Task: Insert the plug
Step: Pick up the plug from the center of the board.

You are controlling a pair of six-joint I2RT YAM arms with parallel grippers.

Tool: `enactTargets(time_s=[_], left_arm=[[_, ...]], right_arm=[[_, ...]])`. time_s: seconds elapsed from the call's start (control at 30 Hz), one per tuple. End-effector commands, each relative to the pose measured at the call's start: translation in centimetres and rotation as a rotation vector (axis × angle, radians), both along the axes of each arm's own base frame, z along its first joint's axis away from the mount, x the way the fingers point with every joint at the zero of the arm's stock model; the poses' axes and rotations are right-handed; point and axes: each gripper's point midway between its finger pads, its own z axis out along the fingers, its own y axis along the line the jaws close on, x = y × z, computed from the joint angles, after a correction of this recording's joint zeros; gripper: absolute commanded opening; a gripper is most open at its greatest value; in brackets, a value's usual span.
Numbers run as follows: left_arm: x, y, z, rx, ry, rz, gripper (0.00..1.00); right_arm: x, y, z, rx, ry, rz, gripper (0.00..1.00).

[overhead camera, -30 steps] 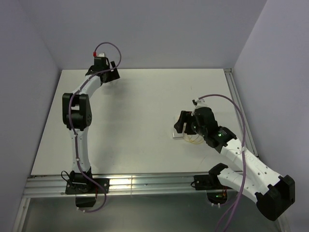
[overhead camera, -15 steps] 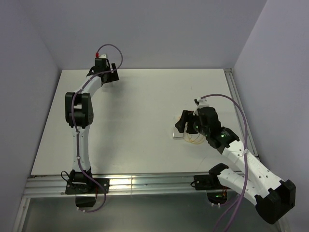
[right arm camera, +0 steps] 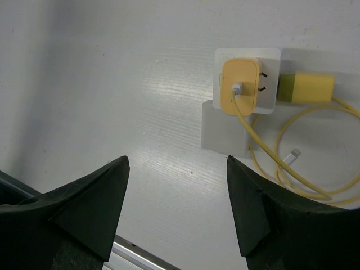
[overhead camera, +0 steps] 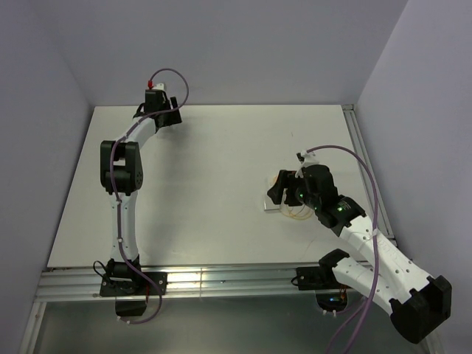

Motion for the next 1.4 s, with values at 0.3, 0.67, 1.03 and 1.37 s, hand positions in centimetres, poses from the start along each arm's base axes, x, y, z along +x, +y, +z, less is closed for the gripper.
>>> enactTargets(time_s=[0.3, 0.67, 1.03, 1.37], left_arm=[[1.1, -0.9, 2.7, -0.027, -0.078, -0.042, 0.55], [1.1, -1.0, 2.1, -0.049, -0.047, -0.024, 0.00], [-4.3, -6.6, 9.6, -0.343, -0.173, -0.198, 0.00], [-15.9, -19.5, 15.2, -0.639, -0.184, -0.535, 0.00]], right_arm=[[0.3, 0.3, 1.6, 0.046, -0.043, -0.002, 0.77], [-0.1, -0.6, 1.5, 0.034, -0.030, -0.043, 0.76], [0.1, -2.7, 0.3, 0.020, 0.048, -0.209, 0.68], [-0.1, -5.9, 1.5, -0.041, 0.075, -0.268, 0.60]])
